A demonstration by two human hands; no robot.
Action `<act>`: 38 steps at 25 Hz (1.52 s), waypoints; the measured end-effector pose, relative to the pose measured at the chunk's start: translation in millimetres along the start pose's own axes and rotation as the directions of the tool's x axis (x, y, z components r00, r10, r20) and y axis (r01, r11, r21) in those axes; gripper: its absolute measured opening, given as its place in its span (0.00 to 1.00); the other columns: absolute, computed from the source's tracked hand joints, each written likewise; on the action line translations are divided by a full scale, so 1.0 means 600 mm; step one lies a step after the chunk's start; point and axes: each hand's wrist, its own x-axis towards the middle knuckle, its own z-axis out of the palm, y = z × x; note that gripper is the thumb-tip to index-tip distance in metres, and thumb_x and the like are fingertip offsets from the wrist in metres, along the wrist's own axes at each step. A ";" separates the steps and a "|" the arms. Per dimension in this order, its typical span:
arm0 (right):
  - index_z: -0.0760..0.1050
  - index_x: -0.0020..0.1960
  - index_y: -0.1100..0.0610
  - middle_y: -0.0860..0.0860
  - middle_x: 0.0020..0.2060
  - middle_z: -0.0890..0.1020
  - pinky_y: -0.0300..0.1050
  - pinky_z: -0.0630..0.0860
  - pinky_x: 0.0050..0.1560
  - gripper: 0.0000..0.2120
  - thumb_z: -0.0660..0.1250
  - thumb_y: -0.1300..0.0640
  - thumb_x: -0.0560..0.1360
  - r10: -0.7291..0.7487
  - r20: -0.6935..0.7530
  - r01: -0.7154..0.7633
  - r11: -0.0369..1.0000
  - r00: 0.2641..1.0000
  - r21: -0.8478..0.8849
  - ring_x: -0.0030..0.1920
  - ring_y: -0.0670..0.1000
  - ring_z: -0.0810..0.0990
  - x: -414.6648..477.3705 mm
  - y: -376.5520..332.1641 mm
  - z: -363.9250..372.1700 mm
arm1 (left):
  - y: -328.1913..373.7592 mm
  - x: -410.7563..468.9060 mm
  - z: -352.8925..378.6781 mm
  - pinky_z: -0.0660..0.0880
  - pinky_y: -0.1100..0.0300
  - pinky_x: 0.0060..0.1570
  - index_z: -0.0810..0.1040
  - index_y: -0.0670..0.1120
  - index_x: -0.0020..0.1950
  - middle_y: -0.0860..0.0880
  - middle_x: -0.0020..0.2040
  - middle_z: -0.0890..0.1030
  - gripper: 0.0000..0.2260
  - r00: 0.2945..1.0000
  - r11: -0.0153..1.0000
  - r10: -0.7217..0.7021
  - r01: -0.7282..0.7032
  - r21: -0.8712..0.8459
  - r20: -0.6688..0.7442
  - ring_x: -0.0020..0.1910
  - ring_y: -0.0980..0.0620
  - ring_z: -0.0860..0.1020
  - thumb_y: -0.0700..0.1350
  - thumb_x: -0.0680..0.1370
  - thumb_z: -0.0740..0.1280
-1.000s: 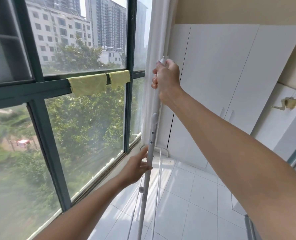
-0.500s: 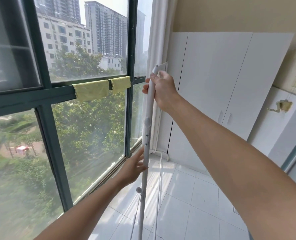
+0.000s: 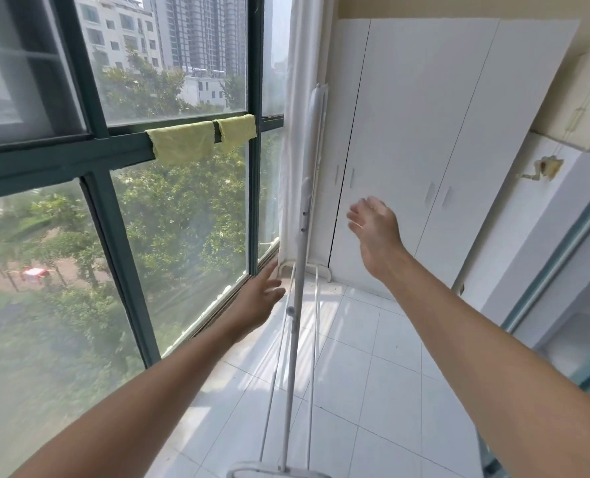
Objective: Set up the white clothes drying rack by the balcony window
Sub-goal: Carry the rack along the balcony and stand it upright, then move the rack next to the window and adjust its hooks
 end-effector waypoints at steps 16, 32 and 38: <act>0.70 0.64 0.63 0.53 0.52 0.78 0.48 0.70 0.60 0.16 0.58 0.57 0.80 0.182 0.110 -0.164 0.975 0.977 -0.152 0.53 0.53 0.76 -0.077 0.111 -0.215 | 0.007 -0.043 0.094 0.71 0.48 0.63 0.68 0.44 0.71 0.40 0.66 0.76 0.21 0.976 0.974 -0.062 0.104 0.201 -0.207 0.64 0.42 0.75 0.42 0.79 0.65; 0.68 0.70 0.58 0.56 0.65 0.76 0.41 0.68 0.60 0.21 0.63 0.57 0.78 0.237 0.593 -0.055 0.950 0.770 -0.309 0.61 0.51 0.74 0.108 0.164 -0.139 | 0.045 0.083 0.168 0.78 0.50 0.55 0.71 0.43 0.68 0.41 0.61 0.80 0.18 0.855 0.921 -0.152 0.304 0.243 -0.496 0.58 0.44 0.79 0.41 0.78 0.66; 0.65 0.71 0.61 0.56 0.66 0.75 0.45 0.67 0.67 0.23 0.64 0.59 0.77 0.180 0.704 0.002 0.969 0.687 -0.249 0.64 0.50 0.73 0.194 0.166 -0.038 | 0.011 0.127 0.159 0.79 0.45 0.51 0.78 0.41 0.51 0.43 0.51 0.84 0.07 0.852 0.911 -0.142 0.311 0.269 -0.504 0.50 0.44 0.82 0.43 0.76 0.69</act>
